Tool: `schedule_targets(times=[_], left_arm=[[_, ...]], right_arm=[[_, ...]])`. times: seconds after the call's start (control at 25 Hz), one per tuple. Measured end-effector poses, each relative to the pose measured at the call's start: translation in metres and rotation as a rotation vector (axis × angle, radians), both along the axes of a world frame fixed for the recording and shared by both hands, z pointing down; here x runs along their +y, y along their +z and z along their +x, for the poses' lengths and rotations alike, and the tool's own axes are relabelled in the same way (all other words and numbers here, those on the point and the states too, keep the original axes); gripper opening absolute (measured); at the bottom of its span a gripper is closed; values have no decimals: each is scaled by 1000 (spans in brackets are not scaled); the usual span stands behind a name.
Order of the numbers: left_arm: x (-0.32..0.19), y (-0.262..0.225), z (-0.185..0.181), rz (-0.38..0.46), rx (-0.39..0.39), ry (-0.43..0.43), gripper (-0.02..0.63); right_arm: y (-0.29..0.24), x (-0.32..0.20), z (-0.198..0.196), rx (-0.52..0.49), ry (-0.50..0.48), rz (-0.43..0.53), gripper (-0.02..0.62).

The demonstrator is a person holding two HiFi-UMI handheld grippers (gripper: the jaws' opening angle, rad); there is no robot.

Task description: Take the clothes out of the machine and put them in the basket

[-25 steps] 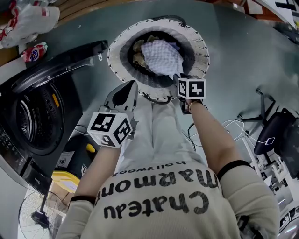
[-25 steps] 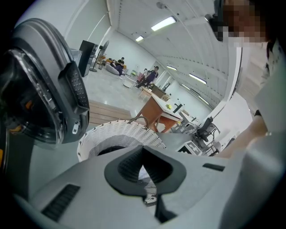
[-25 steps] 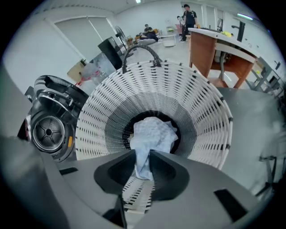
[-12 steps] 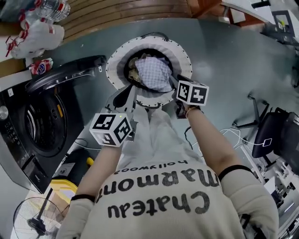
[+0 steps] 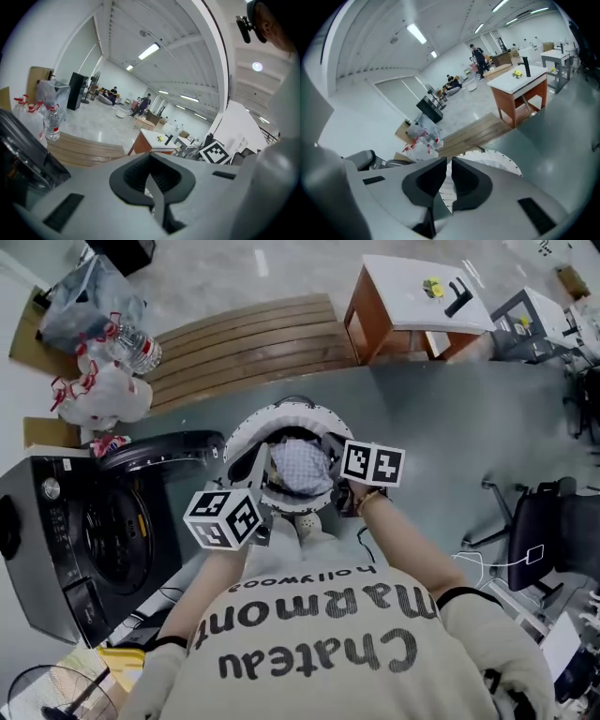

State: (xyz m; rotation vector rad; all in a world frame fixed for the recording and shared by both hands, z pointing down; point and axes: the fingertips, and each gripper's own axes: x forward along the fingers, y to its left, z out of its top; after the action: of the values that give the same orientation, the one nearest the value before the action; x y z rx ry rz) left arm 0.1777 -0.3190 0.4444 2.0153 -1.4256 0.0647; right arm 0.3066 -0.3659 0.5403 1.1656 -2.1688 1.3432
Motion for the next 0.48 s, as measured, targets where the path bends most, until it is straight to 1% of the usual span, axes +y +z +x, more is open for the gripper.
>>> schedule_targets(times=[0.08,0.2,0.36,0.48], left_arm=[[-3,-28,3,47,7,2,8],[-6,-66,2,99,56,-27,8],[-7,-118,-2,199,24,-34,8],[-9,-155,-6,273,22,-36,8]], right_arm=[[-35,-5,-6,-53,-4,46,53],[-88,-16,-10,-98,-5,130,51],[-159,-27,-12,-130,-9,266,48],[-216,-34,-14,-125,-39,417,48]])
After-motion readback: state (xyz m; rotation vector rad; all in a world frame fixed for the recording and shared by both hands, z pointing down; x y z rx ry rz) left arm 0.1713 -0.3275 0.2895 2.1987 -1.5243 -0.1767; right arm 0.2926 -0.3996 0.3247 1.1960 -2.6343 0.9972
